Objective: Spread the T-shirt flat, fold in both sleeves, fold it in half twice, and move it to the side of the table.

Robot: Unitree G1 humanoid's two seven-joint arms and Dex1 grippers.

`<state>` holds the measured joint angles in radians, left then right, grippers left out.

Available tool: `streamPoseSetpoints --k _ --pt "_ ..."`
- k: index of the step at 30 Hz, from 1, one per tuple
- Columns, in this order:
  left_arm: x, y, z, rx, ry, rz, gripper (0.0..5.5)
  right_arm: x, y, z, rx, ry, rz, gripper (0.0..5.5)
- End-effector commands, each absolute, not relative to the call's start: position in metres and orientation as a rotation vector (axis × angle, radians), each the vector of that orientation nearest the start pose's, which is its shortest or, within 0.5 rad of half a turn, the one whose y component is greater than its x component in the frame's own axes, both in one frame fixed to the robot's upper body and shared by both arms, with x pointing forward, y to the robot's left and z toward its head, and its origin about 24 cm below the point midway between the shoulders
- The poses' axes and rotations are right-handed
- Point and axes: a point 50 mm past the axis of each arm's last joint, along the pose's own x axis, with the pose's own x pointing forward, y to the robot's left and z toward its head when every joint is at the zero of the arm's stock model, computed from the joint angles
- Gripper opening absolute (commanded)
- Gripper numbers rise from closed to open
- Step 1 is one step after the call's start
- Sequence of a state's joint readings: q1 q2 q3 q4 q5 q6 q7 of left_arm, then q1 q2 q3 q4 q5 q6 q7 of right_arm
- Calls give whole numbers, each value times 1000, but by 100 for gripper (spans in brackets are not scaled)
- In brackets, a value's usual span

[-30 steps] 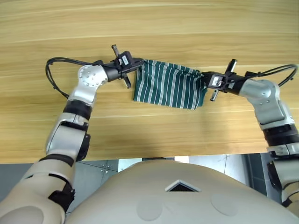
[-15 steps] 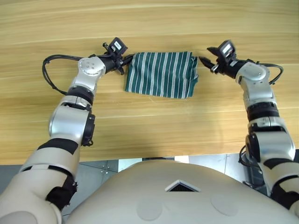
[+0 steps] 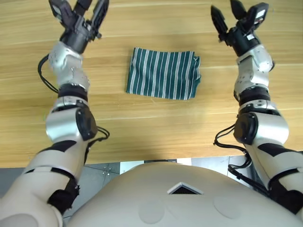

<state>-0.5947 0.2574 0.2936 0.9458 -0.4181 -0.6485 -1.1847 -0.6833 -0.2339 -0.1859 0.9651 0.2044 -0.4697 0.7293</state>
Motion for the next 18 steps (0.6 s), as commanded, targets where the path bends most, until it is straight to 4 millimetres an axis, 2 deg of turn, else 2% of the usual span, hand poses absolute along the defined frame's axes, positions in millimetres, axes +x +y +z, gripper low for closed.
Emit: streamPoseSetpoints --k 1,3,5,10,14,16,18 --pt "292 192 73 226 -527 -928 217 357 -138 99 -342 -292 637 287" --pt "278 187 66 322 -530 -997 187 355 -114 94 -561 -299 691 251" --pt "267 184 60 377 -528 -1048 160 352 -97 94 -723 -373 667 220" --pt "262 185 60 287 -540 -1068 72 337 -63 70 -920 -383 823 120" --pt "274 199 74 126 -587 -953 8 324 -56 54 -938 -364 937 50" --pt "284 207 78 78 -580 -871 0 319 -56 48 -928 -332 1003 6" --pt "299 214 82 44 -548 -741 0 318 -60 35 -958 -214 1070 2"
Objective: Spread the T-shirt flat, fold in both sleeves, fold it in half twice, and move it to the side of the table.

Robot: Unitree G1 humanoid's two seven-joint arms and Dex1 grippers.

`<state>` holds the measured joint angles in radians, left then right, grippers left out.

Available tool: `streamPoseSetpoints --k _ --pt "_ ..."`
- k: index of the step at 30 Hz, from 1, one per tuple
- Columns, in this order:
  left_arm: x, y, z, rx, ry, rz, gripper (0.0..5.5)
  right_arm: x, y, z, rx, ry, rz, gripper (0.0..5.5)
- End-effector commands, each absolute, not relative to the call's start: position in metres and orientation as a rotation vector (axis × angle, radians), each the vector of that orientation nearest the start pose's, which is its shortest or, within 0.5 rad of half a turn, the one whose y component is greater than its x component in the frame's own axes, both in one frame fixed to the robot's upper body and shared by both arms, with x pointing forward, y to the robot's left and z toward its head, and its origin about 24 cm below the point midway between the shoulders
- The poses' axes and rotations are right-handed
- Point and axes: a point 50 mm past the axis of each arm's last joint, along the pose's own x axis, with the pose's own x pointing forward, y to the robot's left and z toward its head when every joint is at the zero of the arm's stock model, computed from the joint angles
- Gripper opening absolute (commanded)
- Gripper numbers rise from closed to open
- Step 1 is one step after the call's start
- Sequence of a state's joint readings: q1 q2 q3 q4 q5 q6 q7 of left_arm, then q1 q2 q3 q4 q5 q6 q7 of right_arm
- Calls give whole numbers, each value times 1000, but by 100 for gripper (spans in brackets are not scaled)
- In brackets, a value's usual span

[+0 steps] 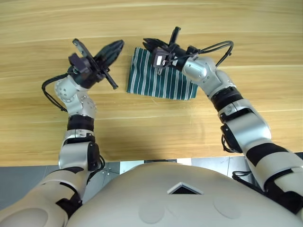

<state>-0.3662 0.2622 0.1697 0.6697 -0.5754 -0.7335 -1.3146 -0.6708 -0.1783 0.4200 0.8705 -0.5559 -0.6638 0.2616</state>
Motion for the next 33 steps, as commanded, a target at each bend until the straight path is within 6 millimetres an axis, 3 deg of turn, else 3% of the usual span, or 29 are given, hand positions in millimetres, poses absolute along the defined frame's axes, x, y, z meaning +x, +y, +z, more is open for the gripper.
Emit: streamPoseSetpoints --k 1,4,10,14,17,19,24,29,33 --pt "309 220 86 11 -536 -653 0 320 -64 30 -967 -152 1075 2" --pt "323 230 96 -39 -524 -525 0 318 -73 17 -997 -39 1117 2" --pt "328 229 94 -45 -485 -504 0 309 -106 -24 -1050 296 1144 2" --pt "331 226 89 -61 -449 -495 0 325 -150 -28 -960 524 782 2" --pt "330 226 84 -65 -423 -488 0 321 -202 -34 -909 680 493 2" --pt "330 228 75 -82 -367 -456 0 304 -248 -41 -899 800 293 2" --pt "331 235 52 -103 -200 -321 0 256 -330 -45 -699 931 -112 2" --pt "330 259 28 -123 24 -58 0 236 -374 -27 -593 911 -372 2" --pt "325 269 18 -143 98 47 0 249 -373 -17 -541 829 -400 2"
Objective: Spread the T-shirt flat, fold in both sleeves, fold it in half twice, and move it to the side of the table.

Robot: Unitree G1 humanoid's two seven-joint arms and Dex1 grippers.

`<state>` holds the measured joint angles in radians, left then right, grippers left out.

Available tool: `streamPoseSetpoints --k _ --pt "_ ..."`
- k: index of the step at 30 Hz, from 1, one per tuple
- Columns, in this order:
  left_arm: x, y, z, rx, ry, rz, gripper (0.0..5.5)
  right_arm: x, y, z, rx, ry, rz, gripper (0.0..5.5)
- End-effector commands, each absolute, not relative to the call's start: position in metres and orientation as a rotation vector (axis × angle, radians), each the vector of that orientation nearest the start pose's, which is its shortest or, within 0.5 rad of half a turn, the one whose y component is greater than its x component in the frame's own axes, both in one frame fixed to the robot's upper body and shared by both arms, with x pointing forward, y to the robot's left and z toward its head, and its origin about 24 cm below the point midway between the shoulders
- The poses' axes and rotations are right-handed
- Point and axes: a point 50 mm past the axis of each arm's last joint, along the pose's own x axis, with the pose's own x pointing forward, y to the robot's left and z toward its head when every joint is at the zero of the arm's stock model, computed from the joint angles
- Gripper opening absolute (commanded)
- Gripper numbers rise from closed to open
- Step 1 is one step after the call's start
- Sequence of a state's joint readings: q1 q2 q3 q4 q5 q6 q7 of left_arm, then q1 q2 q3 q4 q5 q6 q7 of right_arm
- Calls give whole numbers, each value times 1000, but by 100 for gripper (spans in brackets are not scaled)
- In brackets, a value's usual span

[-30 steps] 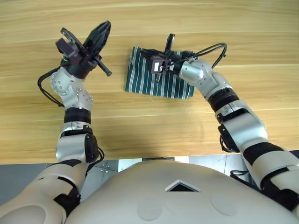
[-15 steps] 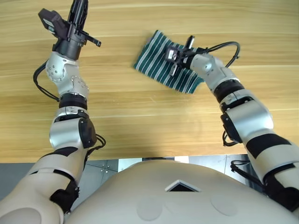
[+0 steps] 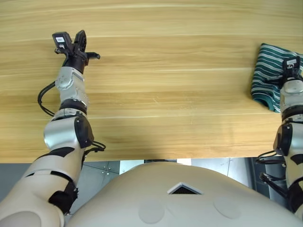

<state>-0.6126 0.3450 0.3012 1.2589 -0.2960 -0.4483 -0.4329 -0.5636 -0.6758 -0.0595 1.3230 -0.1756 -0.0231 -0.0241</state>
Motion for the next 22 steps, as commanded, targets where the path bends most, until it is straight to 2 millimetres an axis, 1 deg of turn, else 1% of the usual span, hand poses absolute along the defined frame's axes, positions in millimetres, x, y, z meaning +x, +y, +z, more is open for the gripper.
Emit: streamPoseSetpoints --k 1,3,4,6,9,11,13,15,16,18,19,21,22 --pt "325 270 17 -144 103 55 0 254 -370 -14 -528 802 -395 2" --pt "323 271 16 -143 107 67 0 270 -363 -3 -513 699 -387 2" --pt "323 271 16 -139 106 63 0 281 -359 6 -510 619 -383 2" --pt "322 270 14 -134 107 57 0 296 -352 21 -505 502 -366 2" --pt "322 267 13 -131 110 53 0 311 -348 42 -514 352 -350 2" --pt "322 266 13 -131 104 46 0 321 -344 63 -508 200 -333 2" --pt "322 263 14 -148 86 30 0 330 -333 86 -512 12 -277 2" --pt "323 260 15 -161 70 10 0 335 -318 99 -537 -118 -199 2" --pt "324 257 15 -169 59 -5 0 337 -306 102 -543 -176 -127 2" --pt "324 252 15 -195 37 -38 0 339 -273 97 -540 -245 75 2" --pt "325 249 15 -210 28 -58 0 339 -254 91 -479 -268 180 2" --pt "327 240 14 -231 33 -84 0 336 -211 74 -255 -282 418 2" --pt "328 237 12 -264 41 -85 0 338 -198 67 -26 -279 472 2"
